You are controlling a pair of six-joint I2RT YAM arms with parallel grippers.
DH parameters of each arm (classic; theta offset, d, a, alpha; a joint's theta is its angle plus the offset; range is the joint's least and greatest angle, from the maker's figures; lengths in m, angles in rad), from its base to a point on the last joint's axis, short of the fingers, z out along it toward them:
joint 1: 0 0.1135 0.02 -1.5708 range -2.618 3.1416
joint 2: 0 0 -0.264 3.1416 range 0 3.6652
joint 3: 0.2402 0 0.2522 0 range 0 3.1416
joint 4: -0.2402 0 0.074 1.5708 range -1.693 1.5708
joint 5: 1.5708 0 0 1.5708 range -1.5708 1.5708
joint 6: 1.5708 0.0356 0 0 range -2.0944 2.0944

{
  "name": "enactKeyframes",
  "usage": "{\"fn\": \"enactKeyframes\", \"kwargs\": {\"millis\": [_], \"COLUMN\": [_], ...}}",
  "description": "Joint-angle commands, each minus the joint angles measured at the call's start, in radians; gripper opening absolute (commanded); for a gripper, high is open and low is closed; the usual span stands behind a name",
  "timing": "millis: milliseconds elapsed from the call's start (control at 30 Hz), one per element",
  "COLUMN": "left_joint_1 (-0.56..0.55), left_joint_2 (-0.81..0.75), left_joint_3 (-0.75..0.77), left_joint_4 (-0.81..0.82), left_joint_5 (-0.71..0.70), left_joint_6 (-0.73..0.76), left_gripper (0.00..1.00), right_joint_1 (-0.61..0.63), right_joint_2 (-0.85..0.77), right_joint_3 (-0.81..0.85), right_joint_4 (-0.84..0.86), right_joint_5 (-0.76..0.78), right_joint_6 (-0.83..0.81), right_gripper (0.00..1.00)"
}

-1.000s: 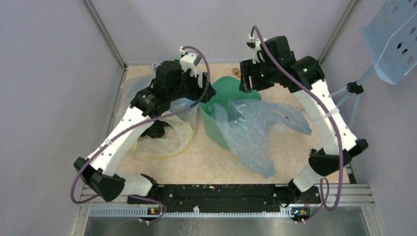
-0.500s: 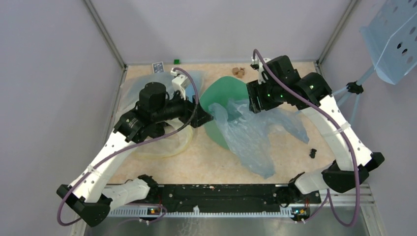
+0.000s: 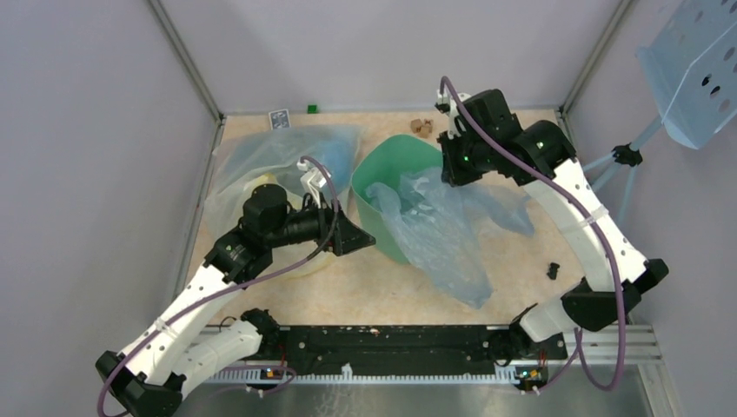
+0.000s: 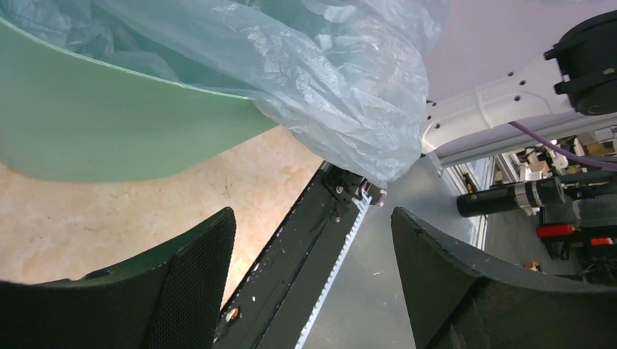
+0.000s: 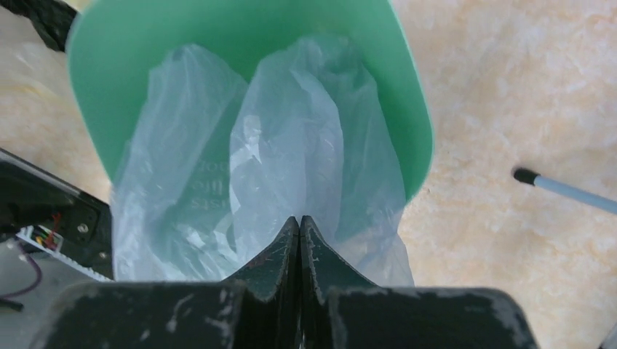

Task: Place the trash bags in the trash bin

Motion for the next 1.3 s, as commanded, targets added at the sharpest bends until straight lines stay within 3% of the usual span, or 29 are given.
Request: {"fn": "enactKeyframes", "kwargs": {"millis": [0, 433, 500, 567, 667, 767, 967, 1267], "left_joint_1": [-0.004, -0.042, -0.041, -0.043, -0.042, -0.041, -0.043, -0.064], "left_joint_2": [-0.038, -0.043, -0.035, -0.021, 0.003, 0.037, 0.135, 0.271], "left_joint_3": [-0.015, -0.030, 0.006, 0.053, 0.121, 0.173, 0.259, 0.395], "left_joint_4": [0.136, 0.148, 0.112, 0.068, 0.023, 0.005, 0.026, 0.082], "left_joint_5": [0.020, -0.054, -0.080, -0.107, -0.143, -0.163, -0.131, -0.130], "left_joint_6": [-0.064, -0.059, -0.027, 0.008, 0.058, 0.104, 0.148, 0.271], "left_gripper": [0.83, 0.83, 0.83, 0.83, 0.83, 0.84, 0.84, 0.84], "right_joint_1": [0.011, -0.003, -0.010, -0.014, -0.017, -0.019, -0.020, -0.021], "right_joint_2": [0.098, 0.513, 0.560, 0.560, 0.449, 0.323, 0.138, -0.222], "right_joint_3": [0.155, 0.547, 0.652, 0.718, 0.614, 0.506, 0.387, -0.002], "right_joint_4": [0.085, 0.093, 0.050, 0.033, 0.102, 0.163, 0.135, 0.230], "right_joint_5": [0.018, 0.124, 0.128, 0.126, 0.125, 0.134, 0.197, 0.291], "right_joint_6": [0.051, 0.046, 0.030, 0.015, -0.006, -0.019, -0.027, 0.006], "right_gripper": [0.00, 0.00, 0.09, 0.32, 0.58, 0.70, 0.77, 0.78]}}
